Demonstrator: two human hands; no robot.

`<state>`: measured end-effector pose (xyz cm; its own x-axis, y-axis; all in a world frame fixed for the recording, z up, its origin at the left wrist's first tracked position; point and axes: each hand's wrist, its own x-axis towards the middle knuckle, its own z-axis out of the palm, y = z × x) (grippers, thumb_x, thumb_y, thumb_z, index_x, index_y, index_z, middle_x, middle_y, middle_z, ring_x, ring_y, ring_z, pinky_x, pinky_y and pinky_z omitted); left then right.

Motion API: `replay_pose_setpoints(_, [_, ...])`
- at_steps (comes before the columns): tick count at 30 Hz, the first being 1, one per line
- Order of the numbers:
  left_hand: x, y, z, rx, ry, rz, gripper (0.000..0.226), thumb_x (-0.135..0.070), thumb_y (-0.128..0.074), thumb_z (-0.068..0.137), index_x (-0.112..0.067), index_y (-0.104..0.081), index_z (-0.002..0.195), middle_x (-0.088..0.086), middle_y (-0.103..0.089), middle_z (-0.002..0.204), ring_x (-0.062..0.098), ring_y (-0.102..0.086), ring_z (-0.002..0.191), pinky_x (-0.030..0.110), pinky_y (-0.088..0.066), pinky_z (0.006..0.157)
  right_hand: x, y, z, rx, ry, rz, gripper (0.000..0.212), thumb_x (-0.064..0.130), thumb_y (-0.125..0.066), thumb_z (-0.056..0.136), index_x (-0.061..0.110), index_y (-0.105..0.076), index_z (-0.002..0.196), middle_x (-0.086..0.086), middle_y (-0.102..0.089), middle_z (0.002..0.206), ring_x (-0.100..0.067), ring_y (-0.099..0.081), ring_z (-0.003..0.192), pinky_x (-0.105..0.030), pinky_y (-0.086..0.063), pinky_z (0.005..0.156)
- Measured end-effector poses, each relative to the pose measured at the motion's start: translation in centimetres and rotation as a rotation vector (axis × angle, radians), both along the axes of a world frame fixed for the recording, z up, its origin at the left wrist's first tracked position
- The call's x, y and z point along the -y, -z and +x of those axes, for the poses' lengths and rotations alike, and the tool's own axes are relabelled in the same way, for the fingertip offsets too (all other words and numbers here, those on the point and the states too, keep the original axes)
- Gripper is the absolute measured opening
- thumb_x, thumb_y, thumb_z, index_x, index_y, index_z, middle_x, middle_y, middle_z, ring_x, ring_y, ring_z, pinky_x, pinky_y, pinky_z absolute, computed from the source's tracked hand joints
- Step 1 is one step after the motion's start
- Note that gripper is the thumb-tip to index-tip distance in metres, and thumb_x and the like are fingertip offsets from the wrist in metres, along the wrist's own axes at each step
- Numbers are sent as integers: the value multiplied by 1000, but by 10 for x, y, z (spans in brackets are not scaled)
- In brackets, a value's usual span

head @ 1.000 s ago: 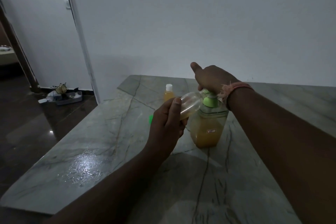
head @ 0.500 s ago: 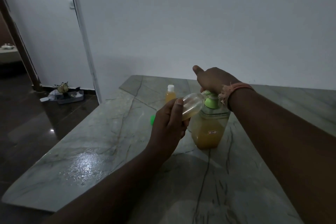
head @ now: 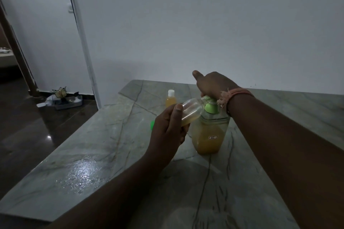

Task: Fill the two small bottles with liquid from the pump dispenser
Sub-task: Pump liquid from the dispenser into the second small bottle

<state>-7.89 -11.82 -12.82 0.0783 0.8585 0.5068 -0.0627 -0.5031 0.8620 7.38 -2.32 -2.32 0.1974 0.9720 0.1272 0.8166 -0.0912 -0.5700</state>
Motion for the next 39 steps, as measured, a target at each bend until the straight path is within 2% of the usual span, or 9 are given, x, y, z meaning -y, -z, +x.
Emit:
replay_pose_setpoints(3, [1,-1,0,-3,4,9,38,-35,-38,105,-6,-62,105,4,-57,64,12,-49,48,25,-39,42,4,-6,-3,57,-44,-57,74,62,-27,100,2,-67,120,-16,-65,126,-31,-60,112,-34,-38,87])
replay_pose_setpoints(6, [2,-1,0,-9,2,13,44,-43,-38,100,-6,-62,104,3,-57,65,12,-49,48,24,-39,43,2,-8,-4,95,-67,-43,71,65,-30,98,5,-67,109,-16,-67,121,-30,-62,101,-33,-38,83])
replay_pose_setpoints(14, [-3,2,0,7,-23,5,34,-28,-36,108,-9,-64,102,4,-57,63,15,-49,48,25,-39,41,1,0,-1,38,-42,-18,73,63,-30,99,3,-67,118,-16,-67,120,-29,-60,95,-34,-38,81])
replay_pose_setpoints(18, [-2,1,-1,6,-12,37,34,-28,-37,108,-6,-63,104,4,-56,62,14,-48,46,25,-38,41,3,-6,-3,72,-71,-29,71,61,-30,100,4,-65,125,-16,-63,130,-31,-60,110,-35,-40,94])
replay_pose_setpoints(23, [-1,-1,-2,8,-13,55,34,-27,-39,107,-6,-64,110,1,-56,62,11,-48,46,24,-38,42,1,-6,-3,77,-84,28,73,65,-33,97,5,-67,118,-15,-68,120,-32,-64,105,-36,-45,88])
replay_pose_setpoints(26, [-2,0,-1,17,-20,41,33,-26,-39,108,-6,-65,111,4,-56,63,11,-48,46,24,-38,42,0,-1,-1,55,-76,15,73,63,-30,99,3,-67,119,-16,-66,123,-31,-62,105,-33,-39,83])
replay_pose_setpoints(31, [-3,2,-1,31,-1,27,32,-26,-39,108,-5,-64,111,4,-57,63,13,-48,46,25,-38,42,6,-5,-2,64,-70,-12,75,61,-26,101,2,-65,125,-18,-62,132,-33,-59,116,-37,-40,95])
replay_pose_setpoints(36, [-1,1,-1,7,8,20,32,-28,-39,108,-6,-63,107,6,-58,66,13,-49,48,26,-39,42,3,-7,-1,63,-64,-5,73,64,-27,98,5,-69,111,-14,-70,114,-29,-63,96,-34,-40,82])
replay_pose_setpoints(39, [-2,1,0,6,11,22,32,-27,-38,108,-6,-63,105,6,-58,65,13,-49,47,26,-39,42,1,-2,0,29,-50,28,73,64,-27,99,5,-69,110,-13,-69,114,-29,-63,99,-34,-40,83])
